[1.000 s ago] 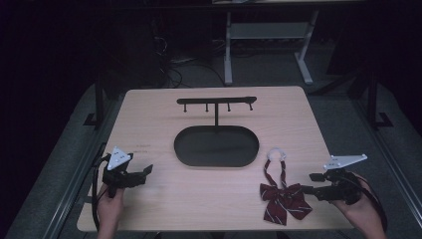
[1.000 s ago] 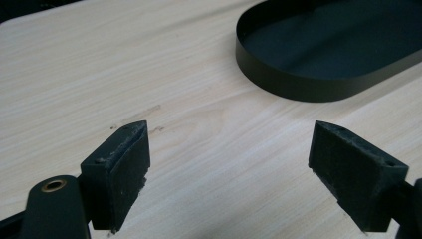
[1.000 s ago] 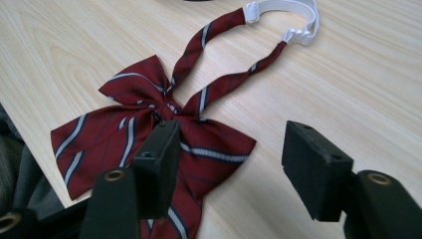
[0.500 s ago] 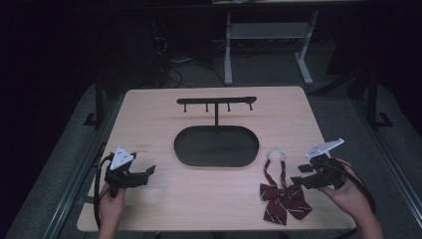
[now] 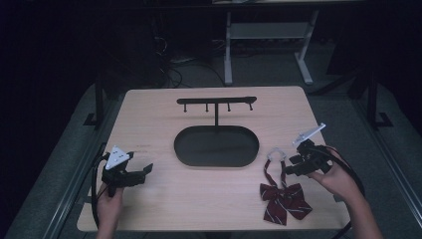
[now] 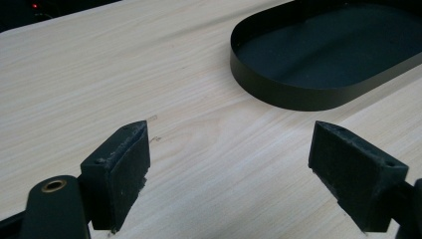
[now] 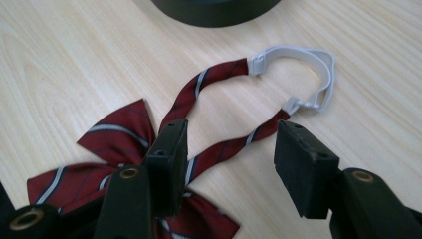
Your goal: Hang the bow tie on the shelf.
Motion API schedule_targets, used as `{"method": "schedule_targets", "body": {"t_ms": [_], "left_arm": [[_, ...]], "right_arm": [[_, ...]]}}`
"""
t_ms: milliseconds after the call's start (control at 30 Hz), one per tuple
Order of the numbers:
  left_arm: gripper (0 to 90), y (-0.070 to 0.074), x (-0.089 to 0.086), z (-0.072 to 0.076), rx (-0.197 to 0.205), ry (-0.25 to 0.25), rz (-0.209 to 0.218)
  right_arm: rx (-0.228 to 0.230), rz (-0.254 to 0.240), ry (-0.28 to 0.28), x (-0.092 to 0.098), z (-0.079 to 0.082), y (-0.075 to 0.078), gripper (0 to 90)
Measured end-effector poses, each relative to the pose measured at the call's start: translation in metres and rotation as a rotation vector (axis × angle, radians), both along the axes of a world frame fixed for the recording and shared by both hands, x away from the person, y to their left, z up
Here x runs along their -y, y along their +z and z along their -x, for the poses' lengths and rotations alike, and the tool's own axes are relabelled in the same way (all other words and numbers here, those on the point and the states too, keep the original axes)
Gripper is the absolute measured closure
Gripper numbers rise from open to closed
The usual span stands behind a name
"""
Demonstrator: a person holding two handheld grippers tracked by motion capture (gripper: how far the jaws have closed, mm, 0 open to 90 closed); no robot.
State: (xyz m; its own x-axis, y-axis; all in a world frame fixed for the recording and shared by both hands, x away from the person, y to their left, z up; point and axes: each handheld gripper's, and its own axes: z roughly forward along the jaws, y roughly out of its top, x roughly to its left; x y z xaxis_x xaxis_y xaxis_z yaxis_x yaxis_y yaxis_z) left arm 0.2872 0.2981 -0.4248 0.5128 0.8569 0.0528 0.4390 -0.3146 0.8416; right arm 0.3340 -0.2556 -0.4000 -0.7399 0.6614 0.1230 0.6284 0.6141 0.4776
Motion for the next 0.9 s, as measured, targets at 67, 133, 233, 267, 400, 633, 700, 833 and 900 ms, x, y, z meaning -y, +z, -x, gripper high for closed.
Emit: {"method": "schedule_targets", "body": {"t_ms": [67,133,233,267,400,633,700,833,900], "left_arm": [[16.3,0.000,0.000,0.000,0.002,0.004,-0.001],[16.3,0.000,0.000,0.000,-0.002,0.005,-0.004],[16.2,0.001,0.000,0.001,-0.003,0.007,-0.008],[16.3,0.001,0.000,0.002,-0.003,0.007,-0.009],[16.3,0.001,-0.001,0.003,0.009,0.014,-0.006],[16.3,0.002,-0.003,0.003,0.011,0.021,-0.017],[16.3,0.001,-0.004,0.003,0.010,0.027,-0.012],[16.3,0.000,-0.004,0.002,0.004,0.026,-0.017],[16.3,0.000,-0.003,0.002,0.007,0.027,-0.012]], "right_arm": [[-0.012,0.004,-0.003,-0.002,-0.006,-0.001,47.2],[-0.024,0.011,-0.003,-0.004,-0.012,-0.002,48.1],[-0.034,0.026,-0.004,-0.006,-0.018,-0.005,48.9],[-0.037,0.028,-0.005,-0.007,-0.020,-0.006,49.4],[-0.053,0.032,-0.024,-0.009,-0.027,-0.012,51.6],[-0.077,0.053,-0.052,-0.008,-0.036,-0.020,54.4],[-0.088,0.061,-0.063,-0.008,-0.039,-0.023,54.4],[-0.104,0.082,-0.079,-0.009,-0.042,-0.027,54.8],[-0.108,0.084,-0.080,-0.009,-0.043,-0.028,54.8]]}}
